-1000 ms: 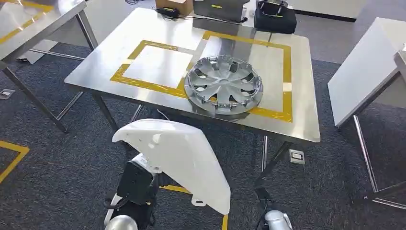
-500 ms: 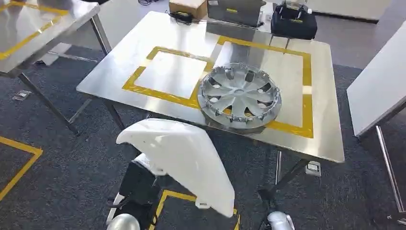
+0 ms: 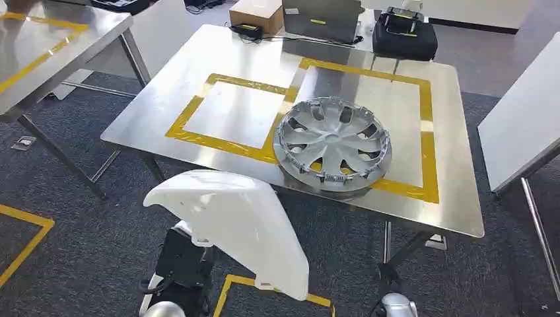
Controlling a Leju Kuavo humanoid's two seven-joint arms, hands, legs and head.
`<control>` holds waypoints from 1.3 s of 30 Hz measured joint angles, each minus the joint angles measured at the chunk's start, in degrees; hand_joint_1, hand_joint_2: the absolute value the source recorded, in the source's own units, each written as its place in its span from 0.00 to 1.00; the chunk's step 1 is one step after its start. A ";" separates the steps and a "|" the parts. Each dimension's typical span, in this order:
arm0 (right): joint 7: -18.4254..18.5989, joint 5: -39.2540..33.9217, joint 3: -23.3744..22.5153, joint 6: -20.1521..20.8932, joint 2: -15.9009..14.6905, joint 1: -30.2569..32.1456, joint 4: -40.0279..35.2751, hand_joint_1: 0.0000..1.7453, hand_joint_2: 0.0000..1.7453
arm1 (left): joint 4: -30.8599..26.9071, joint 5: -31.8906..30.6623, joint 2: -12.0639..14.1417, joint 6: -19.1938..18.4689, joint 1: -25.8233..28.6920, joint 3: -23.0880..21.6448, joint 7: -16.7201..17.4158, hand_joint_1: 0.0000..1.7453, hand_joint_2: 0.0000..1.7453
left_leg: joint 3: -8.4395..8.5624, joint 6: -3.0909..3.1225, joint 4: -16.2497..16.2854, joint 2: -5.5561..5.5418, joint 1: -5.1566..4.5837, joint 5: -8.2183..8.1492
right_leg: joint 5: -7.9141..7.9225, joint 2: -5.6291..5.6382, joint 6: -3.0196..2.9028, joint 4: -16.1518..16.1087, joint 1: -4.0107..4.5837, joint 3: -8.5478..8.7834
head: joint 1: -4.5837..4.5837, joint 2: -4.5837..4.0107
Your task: Take the parts from the cabinet and place them on the table.
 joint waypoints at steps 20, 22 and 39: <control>-0.04 0.77 -1.35 1.97 -0.28 0.08 -0.02 0.00 0.00 | -0.26 -0.46 -0.33 -0.37 0.39 0.00 -0.22 1.00 1.00 | 1.43 1.75 -2.79 0.30 0.91 0.96 | -7.04 0.21 3.39 15.28 -1.51 -7.92 | 0.09 0.00; -0.04 1.03 -1.35 2.08 -0.33 0.15 -0.02 0.00 0.00 | -0.26 -0.46 -0.33 -0.66 0.47 0.00 -0.24 1.00 1.00 | 1.20 0.76 -2.02 0.40 1.71 0.62 | -2.94 0.13 4.29 10.33 -2.43 -5.96 | 0.11 0.00; 0.07 1.20 -1.51 2.23 -0.40 -0.09 -0.02 0.00 0.00 | -0.63 -0.46 0.22 -0.81 0.81 0.00 -0.26 1.00 1.00 | -0.38 -1.30 4.44 -0.18 1.87 -2.12 | 1.15 1.94 0.79 0.84 -1.68 -1.86 | 0.85 0.00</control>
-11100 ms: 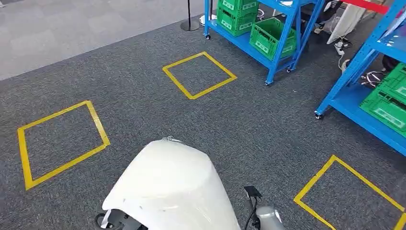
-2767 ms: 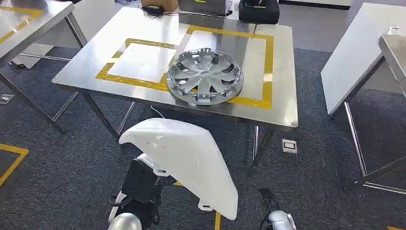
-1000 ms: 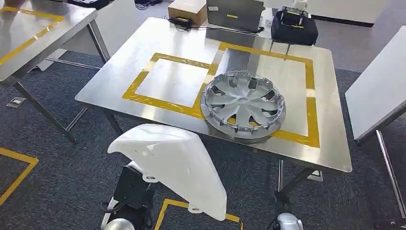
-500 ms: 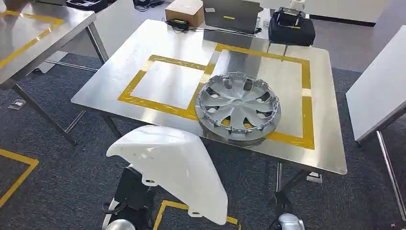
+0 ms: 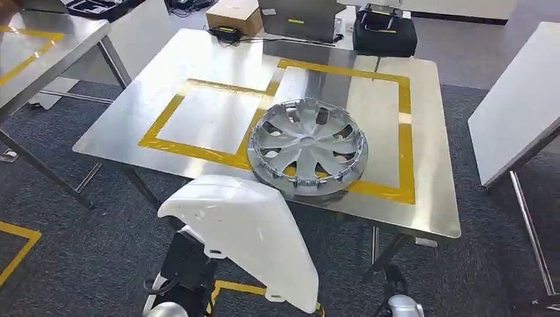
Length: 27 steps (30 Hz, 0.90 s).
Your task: Take the parts from the cabinet and place them on the table.
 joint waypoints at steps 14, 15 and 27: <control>-0.07 0.28 0.00 0.09 -0.04 0.14 0.00 0.00 0.00 | -0.17 -0.02 -0.17 0.00 0.11 0.00 0.00 1.00 1.00 | 2.53 2.21 -4.53 1.59 -0.73 -0.12 | -2.32 -1.35 2.60 10.37 -0.02 -6.17 | 0.24 0.00; -0.07 0.35 0.00 0.13 -0.09 0.11 0.00 0.00 0.00 | -0.24 -0.02 -0.17 0.00 0.10 0.00 0.00 1.00 1.00 | 2.64 2.07 -4.36 1.78 -0.73 -0.29 | 0.33 -1.87 2.38 4.65 0.03 -3.29 | 0.26 0.00; -0.07 0.92 0.00 0.39 -0.24 0.05 0.00 0.00 0.00 | -0.76 -0.28 0.39 0.00 0.27 0.00 -0.22 1.00 1.00 | -5.37 -0.78 13.43 0.74 -0.92 -8.89 | 1.58 -0.89 -0.48 -1.08 0.14 -0.96 | -0.35 0.00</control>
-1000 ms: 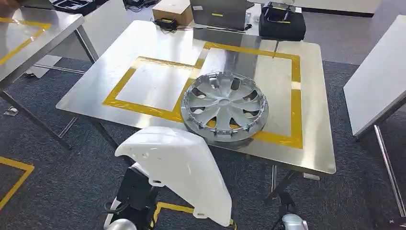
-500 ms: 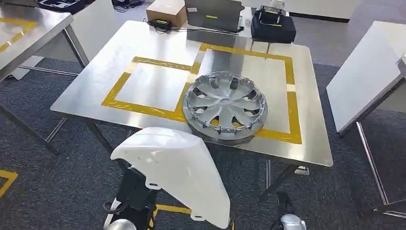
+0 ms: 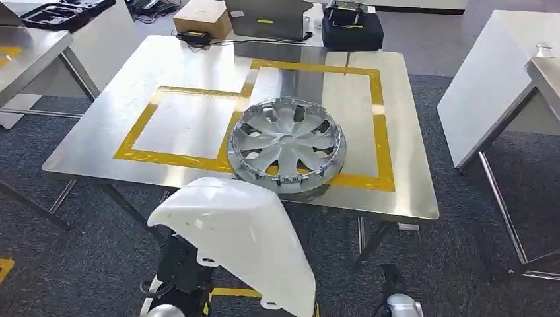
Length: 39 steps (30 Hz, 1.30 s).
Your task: Take the parts from the cabinet and place them on the table.
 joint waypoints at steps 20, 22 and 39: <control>0.00 -0.07 -0.07 0.15 0.09 -0.09 0.00 0.00 0.00 | -0.50 -0.02 -0.33 -0.02 -0.06 0.00 -0.11 1.00 1.00 | 9.17 2.54 -18.17 1.89 -0.18 7.85 | -0.48 -3.41 3.05 0.52 -0.11 -0.23 | 0.04 0.00; 0.00 0.00 -0.07 0.15 0.11 -0.11 -0.02 0.00 0.00 | -0.50 -0.02 -0.37 -0.22 -0.08 0.00 -0.11 1.00 1.00 | 9.18 1.87 -18.12 2.19 -0.55 7.73 | -0.17 -2.39 2.05 0.59 0.26 -0.48 | -0.13 0.00; 0.00 0.94 -0.22 0.04 0.35 0.13 -0.02 0.00 0.00 | -1.01 -0.02 -0.02 -0.50 -0.04 0.02 0.07 1.00 1.00 | 9.08 1.96 -18.11 -2.09 -0.62 7.96 | 0.55 2.60 2.33 -0.19 -0.41 -0.45 | -0.57 0.00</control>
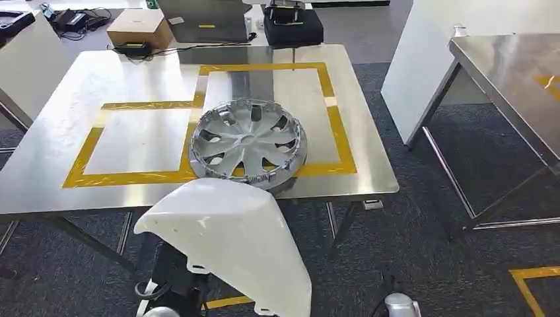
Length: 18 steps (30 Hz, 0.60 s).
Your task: Take the parts from the cabinet and place them on the table.
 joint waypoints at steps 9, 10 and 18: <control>0.00 0.39 0.00 0.13 0.00 -0.07 0.00 0.00 0.00 | 0.04 0.00 -0.37 0.00 -0.02 0.00 0.15 1.00 1.00 | 0.31 1.34 -0.65 3.35 0.44 0.28 | -4.01 -3.20 1.22 12.54 0.16 -5.81 | 0.17 0.00; 0.00 0.50 0.00 0.11 -0.09 -0.11 0.00 0.00 0.00 | 0.04 0.00 -0.39 -0.02 -0.04 0.00 0.15 1.00 1.00 | 0.40 1.17 -0.49 3.65 0.50 0.10 | -1.43 -3.63 1.13 6.88 0.18 -2.83 | 0.20 0.00; -0.02 0.55 -0.39 0.24 -0.04 -0.09 0.00 0.00 0.00 | -0.02 0.04 -0.35 -0.02 -0.08 0.07 0.42 1.00 1.00 | 0.33 0.74 -0.52 3.95 -0.21 -0.39 | -0.59 -4.38 -0.33 0.45 0.63 0.29 | 0.04 0.00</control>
